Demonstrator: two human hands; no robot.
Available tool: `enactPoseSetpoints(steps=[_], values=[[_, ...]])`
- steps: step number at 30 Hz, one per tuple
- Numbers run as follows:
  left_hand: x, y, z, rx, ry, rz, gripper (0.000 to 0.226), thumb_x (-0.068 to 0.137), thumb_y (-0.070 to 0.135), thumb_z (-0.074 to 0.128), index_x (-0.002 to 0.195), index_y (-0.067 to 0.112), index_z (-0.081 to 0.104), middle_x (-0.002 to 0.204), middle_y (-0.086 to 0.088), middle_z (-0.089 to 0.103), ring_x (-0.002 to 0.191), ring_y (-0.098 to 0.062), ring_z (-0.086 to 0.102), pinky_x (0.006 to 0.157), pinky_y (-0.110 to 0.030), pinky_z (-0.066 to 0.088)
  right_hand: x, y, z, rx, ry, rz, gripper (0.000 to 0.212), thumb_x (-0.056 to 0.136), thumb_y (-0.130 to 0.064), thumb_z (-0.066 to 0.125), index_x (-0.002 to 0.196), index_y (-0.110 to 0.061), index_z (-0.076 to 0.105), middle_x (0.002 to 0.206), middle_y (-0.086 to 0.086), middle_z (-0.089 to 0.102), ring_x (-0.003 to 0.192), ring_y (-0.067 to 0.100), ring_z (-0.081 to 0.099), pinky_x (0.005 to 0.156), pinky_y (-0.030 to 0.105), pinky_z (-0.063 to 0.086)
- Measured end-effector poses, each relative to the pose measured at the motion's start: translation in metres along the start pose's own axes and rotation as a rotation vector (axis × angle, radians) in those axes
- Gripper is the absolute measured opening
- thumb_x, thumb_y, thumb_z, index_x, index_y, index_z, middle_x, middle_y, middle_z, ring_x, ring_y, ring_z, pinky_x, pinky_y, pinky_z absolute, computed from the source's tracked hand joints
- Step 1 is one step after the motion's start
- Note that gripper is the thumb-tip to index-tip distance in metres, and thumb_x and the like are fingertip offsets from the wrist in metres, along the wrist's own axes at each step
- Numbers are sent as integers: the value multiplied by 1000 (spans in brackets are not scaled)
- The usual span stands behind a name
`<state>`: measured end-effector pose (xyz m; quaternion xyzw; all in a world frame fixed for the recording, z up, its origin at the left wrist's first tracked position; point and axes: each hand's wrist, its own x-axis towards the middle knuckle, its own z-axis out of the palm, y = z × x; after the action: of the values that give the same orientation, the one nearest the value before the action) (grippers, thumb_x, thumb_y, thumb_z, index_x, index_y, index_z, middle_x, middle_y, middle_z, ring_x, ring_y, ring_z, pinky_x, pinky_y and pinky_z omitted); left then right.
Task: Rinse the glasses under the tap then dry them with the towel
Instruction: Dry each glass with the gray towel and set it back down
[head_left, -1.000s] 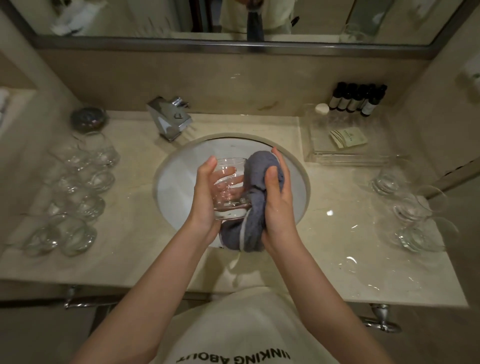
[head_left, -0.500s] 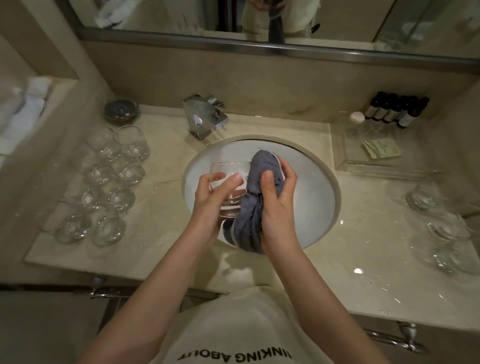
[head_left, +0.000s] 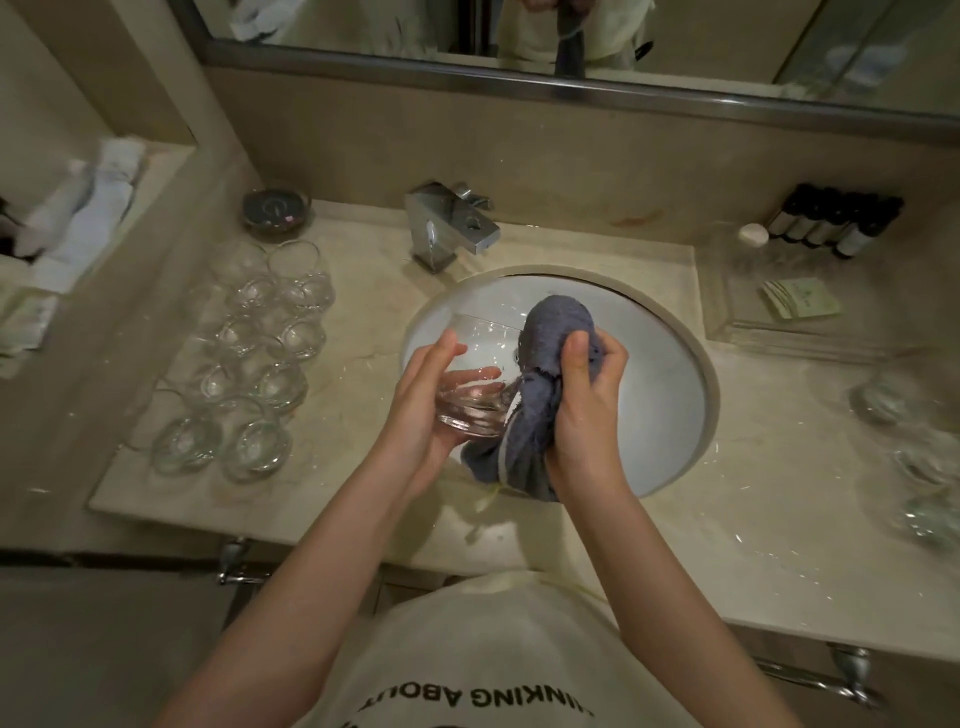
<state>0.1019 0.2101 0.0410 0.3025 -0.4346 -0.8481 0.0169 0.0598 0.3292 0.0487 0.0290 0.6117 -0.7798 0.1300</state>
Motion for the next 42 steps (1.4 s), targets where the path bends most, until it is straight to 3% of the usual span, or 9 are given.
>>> enactPoseSetpoints(steps=[4,7,13,18,23,26,33,37,42], values=[[0,11,-16,56,-48,11,38,69,47,66,97,21,65,90,-1,63,67,-20,69,60,-29,48,5,-10,-9,-196,-38,-190,9,98,-33,49,103,-28,42,97,-14,54,82,-13,56,79,11,43],[0,14,-25,65,-90,10,34,70,39,65,99,21,67,90,-1,60,67,-19,69,54,-29,51,7,-18,-12,-397,-195,-352,7,95,-29,52,100,-30,46,95,-17,54,83,-15,53,76,5,38],[0,6,-34,-38,-50,-150,62,56,47,83,112,27,63,115,-6,64,83,-24,68,61,-37,55,4,-20,1,-721,-352,-457,26,76,-57,56,95,-40,54,89,-26,59,92,1,53,80,17,40],[-2,3,-37,-119,3,-225,69,45,53,85,103,22,64,103,-3,68,74,-20,70,59,-33,55,5,-22,1,-831,-476,-407,51,74,-62,56,113,-29,62,92,-30,59,91,0,57,82,16,42],[2,4,-46,-144,49,-255,63,57,51,74,111,20,62,110,-5,65,79,-22,68,58,-32,55,12,-28,-7,-891,-787,-265,71,73,-44,80,133,-41,43,112,-41,51,104,-24,49,86,0,34],[3,6,-49,-95,78,-253,63,55,51,73,108,20,63,110,-4,65,83,-24,66,55,-30,54,17,-27,-8,-944,-882,-204,84,72,-35,83,134,-53,28,115,-51,45,109,-25,45,90,0,34],[6,10,-47,-7,67,-242,74,44,58,80,106,21,64,101,-2,67,71,-18,68,54,-29,53,21,-22,-2,-902,-782,-187,80,62,-31,90,121,-55,42,104,-46,55,102,-16,55,89,8,42],[10,17,-40,227,13,-99,62,44,49,89,88,15,62,84,-6,70,69,-23,69,56,-36,54,25,-14,9,-1044,-872,-189,53,67,-34,87,114,-31,63,99,-14,71,94,4,65,88,28,52],[14,34,-29,390,23,99,44,48,44,82,74,18,58,70,4,63,61,-14,64,47,-30,50,27,-8,13,-851,-821,-43,41,70,-18,86,105,-27,67,100,-2,74,95,10,68,94,36,53]])
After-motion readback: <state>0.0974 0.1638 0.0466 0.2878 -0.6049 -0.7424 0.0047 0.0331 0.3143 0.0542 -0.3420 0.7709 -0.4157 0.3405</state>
